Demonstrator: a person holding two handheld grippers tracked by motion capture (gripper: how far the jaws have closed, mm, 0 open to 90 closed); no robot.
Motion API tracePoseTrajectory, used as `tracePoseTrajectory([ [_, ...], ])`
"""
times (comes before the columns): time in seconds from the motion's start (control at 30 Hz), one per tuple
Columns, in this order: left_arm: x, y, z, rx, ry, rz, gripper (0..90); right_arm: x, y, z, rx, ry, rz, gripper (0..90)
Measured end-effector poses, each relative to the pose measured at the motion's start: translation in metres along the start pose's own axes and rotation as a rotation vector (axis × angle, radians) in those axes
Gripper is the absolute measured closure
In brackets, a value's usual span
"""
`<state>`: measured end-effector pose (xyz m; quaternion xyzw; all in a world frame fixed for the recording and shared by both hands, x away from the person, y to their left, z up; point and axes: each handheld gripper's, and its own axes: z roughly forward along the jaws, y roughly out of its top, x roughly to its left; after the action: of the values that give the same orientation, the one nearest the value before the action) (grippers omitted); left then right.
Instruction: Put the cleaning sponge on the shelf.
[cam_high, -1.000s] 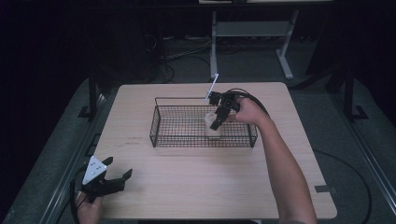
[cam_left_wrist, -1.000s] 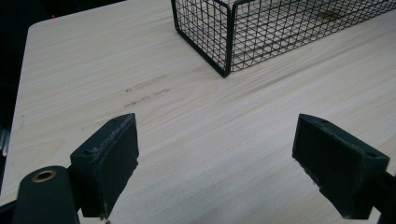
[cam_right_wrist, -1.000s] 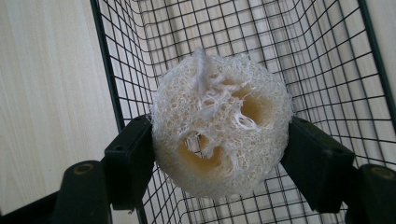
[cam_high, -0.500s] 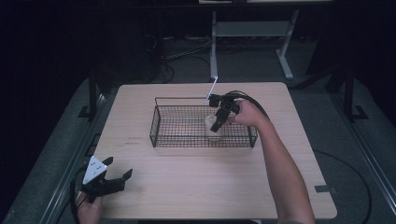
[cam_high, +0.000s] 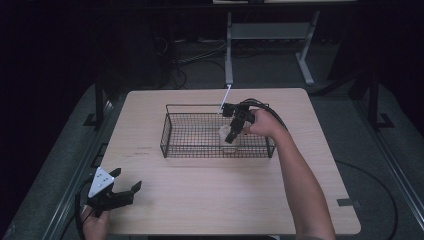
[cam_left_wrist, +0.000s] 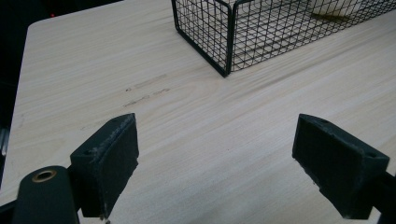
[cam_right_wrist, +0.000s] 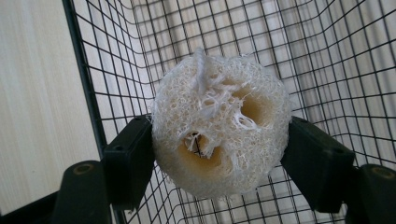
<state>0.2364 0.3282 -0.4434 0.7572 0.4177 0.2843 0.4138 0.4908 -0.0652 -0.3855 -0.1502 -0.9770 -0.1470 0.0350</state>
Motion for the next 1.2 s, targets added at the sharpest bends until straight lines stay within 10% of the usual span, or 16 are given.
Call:
tracePoseTrajectory([
  [1.2,-0.001,0.001,0.001,0.001,-0.004,0.006,13.7,0.012,-0.009,-0.022,-0.077,-0.040,0.021,18.4],
])
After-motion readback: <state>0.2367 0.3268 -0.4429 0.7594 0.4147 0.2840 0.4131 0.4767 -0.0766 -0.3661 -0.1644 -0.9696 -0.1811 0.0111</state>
